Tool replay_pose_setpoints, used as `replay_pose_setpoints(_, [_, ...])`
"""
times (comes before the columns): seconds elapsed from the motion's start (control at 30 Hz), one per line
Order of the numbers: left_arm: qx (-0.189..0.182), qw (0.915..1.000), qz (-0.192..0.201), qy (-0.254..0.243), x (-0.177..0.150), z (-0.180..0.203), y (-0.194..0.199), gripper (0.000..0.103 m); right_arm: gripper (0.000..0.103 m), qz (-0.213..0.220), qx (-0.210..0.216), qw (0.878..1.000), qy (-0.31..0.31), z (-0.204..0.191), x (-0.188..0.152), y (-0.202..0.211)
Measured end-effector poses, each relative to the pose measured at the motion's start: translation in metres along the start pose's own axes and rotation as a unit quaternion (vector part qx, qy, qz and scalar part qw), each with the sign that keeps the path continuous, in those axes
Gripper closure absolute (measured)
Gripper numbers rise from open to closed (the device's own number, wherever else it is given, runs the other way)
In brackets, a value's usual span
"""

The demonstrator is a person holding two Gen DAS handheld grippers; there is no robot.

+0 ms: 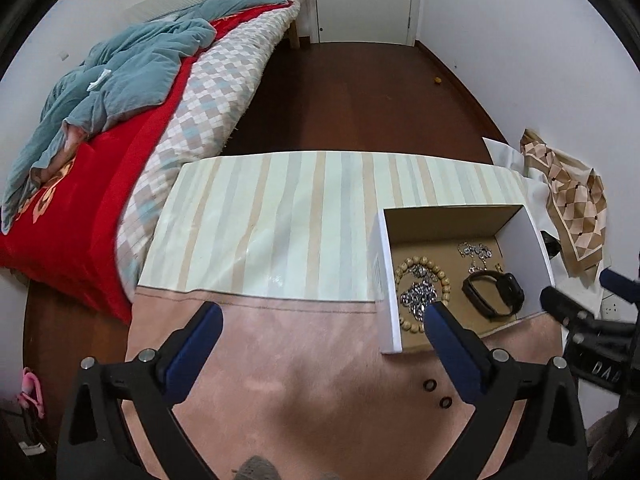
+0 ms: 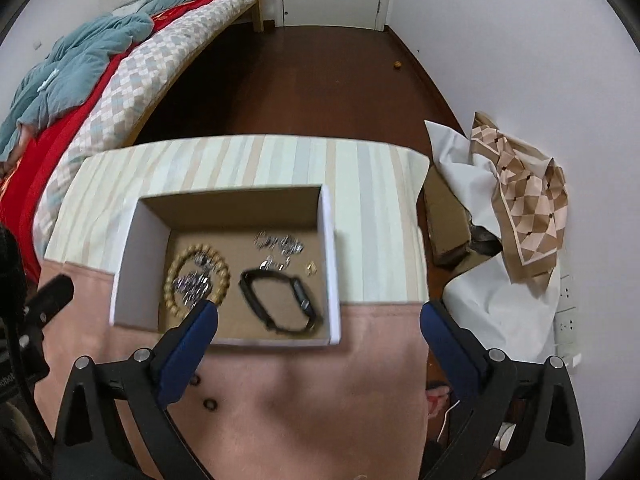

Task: Organize jewelry
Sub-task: 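Open both grippers over the box to drop the earrings and curb chain, then withdraw both tools from the box back over the table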

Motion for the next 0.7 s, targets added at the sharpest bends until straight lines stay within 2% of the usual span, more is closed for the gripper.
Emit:
replay_pose_setpoints(0.27, [0.014,0.9997,0.019,-0.001,-0.011,-0.004,0.034,0.0,0.001,0.02,0.002,1.0,-0.014,0.0,-0.017,0.03])
replay_pose_setpoints(0.7, [0.032,0.9967,0.074,-0.007,-0.026,0.002,0.107,0.0,0.001,0.088,-0.01,0.996,-0.017,0.01,-0.033,0.115])
Point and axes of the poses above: each gripper's, at about its wrist camera, not at the fingertips, and y roughly against the way its jaws point, z to its right, x to its top, the point moved 10 cm from there along -y, roughly the way its jaws point, and after that the axes turned 10 degrees about -y, right-handed, at the moved point
